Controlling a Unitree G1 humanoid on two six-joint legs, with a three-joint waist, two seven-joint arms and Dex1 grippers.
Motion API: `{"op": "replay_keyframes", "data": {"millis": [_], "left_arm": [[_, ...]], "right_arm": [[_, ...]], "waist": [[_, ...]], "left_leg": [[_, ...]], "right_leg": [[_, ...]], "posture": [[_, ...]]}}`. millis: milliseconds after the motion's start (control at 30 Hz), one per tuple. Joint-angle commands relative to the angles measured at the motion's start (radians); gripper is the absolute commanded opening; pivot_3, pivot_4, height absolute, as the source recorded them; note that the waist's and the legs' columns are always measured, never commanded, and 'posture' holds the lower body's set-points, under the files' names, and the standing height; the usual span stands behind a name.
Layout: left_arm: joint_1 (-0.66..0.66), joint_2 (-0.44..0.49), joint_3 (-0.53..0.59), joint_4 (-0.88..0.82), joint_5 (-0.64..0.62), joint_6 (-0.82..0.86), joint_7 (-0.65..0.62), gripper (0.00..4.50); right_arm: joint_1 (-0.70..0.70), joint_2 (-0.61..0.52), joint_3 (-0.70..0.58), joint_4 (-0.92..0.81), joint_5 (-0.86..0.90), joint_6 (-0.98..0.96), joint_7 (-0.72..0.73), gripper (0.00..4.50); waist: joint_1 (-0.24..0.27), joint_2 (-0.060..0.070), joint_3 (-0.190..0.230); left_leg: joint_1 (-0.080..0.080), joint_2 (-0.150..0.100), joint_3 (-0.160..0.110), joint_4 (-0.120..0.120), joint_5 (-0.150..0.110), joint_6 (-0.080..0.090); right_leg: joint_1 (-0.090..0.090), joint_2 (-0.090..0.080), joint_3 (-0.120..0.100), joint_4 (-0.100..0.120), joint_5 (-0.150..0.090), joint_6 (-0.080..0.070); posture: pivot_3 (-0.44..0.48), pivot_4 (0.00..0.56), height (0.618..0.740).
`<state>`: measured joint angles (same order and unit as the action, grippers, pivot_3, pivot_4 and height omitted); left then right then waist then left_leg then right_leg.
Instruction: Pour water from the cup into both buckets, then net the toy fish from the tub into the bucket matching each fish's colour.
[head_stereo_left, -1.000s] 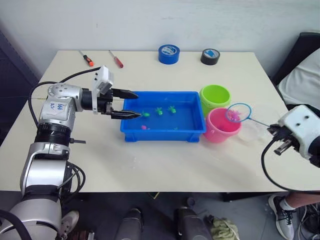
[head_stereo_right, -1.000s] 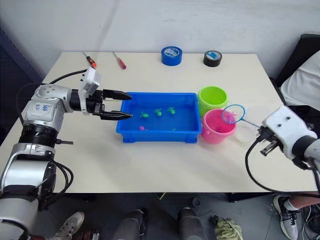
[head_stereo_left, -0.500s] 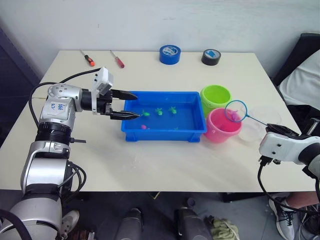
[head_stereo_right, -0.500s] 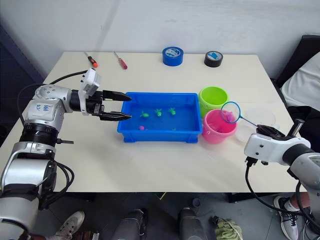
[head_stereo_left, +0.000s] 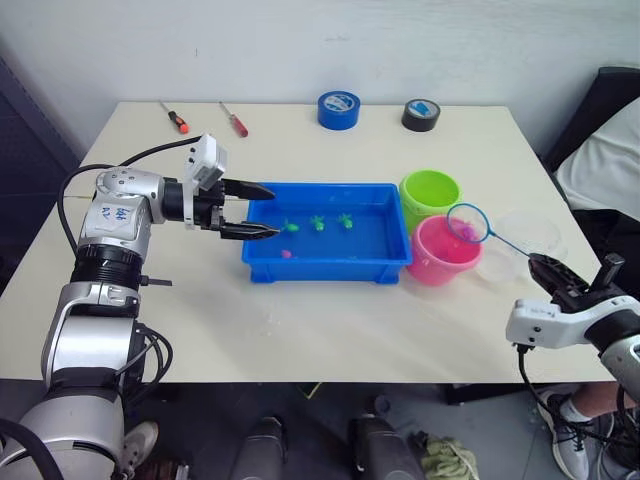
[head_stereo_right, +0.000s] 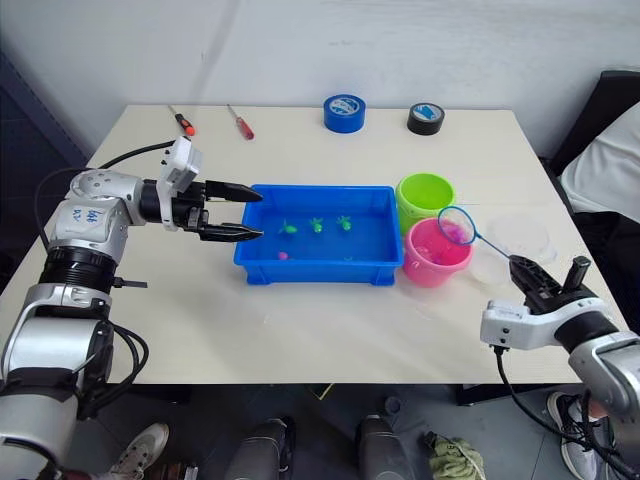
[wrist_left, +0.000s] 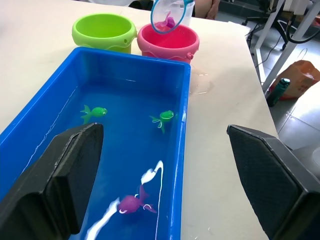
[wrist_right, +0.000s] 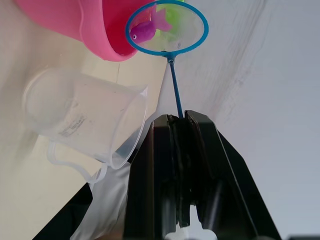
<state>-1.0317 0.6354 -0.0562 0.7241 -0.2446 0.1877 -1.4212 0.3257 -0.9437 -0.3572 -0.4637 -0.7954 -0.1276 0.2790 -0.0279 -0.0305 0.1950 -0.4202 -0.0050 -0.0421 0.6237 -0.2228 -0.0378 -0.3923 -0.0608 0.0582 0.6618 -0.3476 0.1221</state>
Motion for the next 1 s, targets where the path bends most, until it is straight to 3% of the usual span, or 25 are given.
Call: {"op": "replay_keyframes", "data": {"millis": [33, 300, 567, 800, 900, 1000], "left_arm": [[-0.011, 0.008, 0.02, 0.001, 0.0, -0.015, -0.008, 4.31], [-0.016, 0.0, 0.018, 0.01, 0.001, -0.022, -0.008, 4.31], [-0.013, 0.004, 0.018, 0.004, -0.001, -0.018, -0.01, 4.31], [-0.007, 0.025, 0.028, 0.0, -0.003, -0.01, -0.007, 4.31], [0.0, 0.056, 0.042, 0.004, 0.002, -0.012, 0.013, 4.31], [0.024, 0.101, 0.058, 0.003, 0.009, -0.02, 0.033, 4.31]], "right_arm": [[0.003, 0.004, -0.032, -0.016, -0.098, -0.045, -0.09, 0.0], [0.017, 0.063, 0.007, -0.009, -0.281, -0.055, -0.192, 0.0], [-0.001, 0.106, 0.01, 0.008, -0.311, -0.049, -0.216, 0.0], [-0.146, 0.115, -0.043, -0.069, -0.042, -0.028, -0.066, 0.0], [-0.311, 0.127, 0.033, -0.075, 0.121, 0.063, 0.099, 0.0], [-0.478, 0.188, 0.149, -0.082, 0.279, 0.271, 0.309, 0.0]], "waist": [[0.0, 0.0, 0.0], [0.0, 0.0, 0.0], [0.0, 0.0, 0.0], [-0.004, 0.0, 0.0], [-0.01, 0.0, 0.0], [-0.011, -0.001, 0.0]], "left_leg": [[0.0, 0.0, 0.0, 0.0, 0.0, 0.0], [0.0, 0.0, 0.0, 0.002, 0.0, 0.0], [0.0, 0.0, 0.0, 0.003, 0.0, 0.0], [0.001, 0.0, 0.0, 0.004, 0.0, 0.0], [0.001, 0.001, 0.0, 0.005, 0.0, 0.0], [0.003, 0.002, -0.001, 0.005, 0.0, 0.0]], "right_leg": [[0.0, 0.0, 0.0, 0.0, 0.0, 0.0], [0.001, 0.0, 0.0, 0.001, 0.0, 0.0], [0.001, 0.0, -0.001, 0.002, 0.0, 0.0], [0.001, 0.0, 0.0, 0.004, 0.0, 0.0], [0.001, 0.001, 0.0, 0.005, 0.0, 0.0], [0.003, 0.001, 0.0, 0.007, 0.0, 0.0]], "posture": [[0.0, 0.15, 0.734], [0.0, 0.15, 0.734], [0.0, 0.15, 0.734], [0.0, 0.15, 0.734], [0.0, 0.15, 0.734], [0.0, 0.15, 0.734]]}}
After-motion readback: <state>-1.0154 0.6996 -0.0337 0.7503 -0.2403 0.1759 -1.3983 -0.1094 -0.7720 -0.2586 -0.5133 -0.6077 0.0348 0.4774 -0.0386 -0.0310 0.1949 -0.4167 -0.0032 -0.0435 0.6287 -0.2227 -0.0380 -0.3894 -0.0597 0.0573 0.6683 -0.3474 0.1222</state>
